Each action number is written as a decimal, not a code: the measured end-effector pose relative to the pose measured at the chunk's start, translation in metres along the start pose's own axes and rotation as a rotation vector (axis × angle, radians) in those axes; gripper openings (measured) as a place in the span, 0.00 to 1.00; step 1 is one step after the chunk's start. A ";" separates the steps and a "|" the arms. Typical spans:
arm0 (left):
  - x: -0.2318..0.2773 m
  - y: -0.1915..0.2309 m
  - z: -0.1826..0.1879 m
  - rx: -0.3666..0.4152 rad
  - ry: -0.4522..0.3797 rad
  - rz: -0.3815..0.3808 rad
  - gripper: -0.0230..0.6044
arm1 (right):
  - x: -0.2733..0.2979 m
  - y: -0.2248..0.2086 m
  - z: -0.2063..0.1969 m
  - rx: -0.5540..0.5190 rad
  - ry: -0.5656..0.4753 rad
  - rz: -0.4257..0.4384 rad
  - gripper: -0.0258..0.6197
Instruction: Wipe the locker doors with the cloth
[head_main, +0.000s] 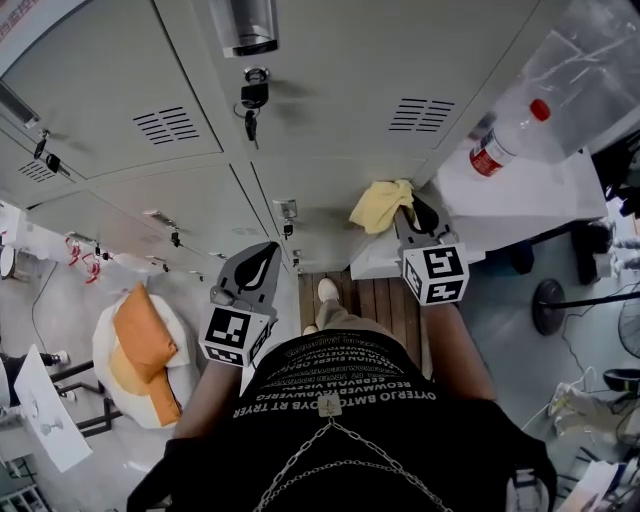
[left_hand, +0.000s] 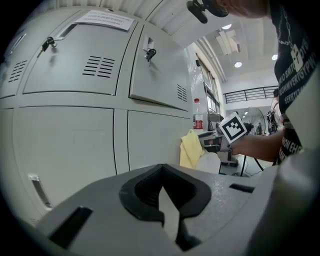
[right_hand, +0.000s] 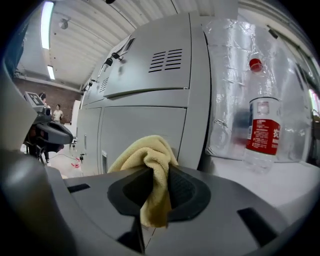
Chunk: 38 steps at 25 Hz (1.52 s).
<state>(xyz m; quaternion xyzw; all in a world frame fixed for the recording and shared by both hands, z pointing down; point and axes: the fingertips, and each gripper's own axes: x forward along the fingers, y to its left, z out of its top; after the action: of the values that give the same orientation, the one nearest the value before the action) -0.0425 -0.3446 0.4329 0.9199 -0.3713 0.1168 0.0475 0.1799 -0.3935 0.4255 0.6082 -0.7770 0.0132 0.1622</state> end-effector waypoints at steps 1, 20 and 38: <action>-0.001 0.000 -0.001 0.001 0.001 -0.002 0.04 | -0.002 -0.003 -0.001 0.000 0.005 -0.010 0.15; -0.035 0.018 -0.002 -0.036 -0.031 0.074 0.04 | 0.032 0.138 0.005 -0.062 -0.001 0.367 0.15; -0.029 0.025 -0.001 -0.028 0.010 0.082 0.04 | 0.065 0.149 0.006 -0.140 0.015 0.385 0.15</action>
<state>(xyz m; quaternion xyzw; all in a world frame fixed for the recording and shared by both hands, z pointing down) -0.0803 -0.3436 0.4272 0.9025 -0.4101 0.1182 0.0576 0.0235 -0.4173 0.4641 0.4354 -0.8767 -0.0054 0.2043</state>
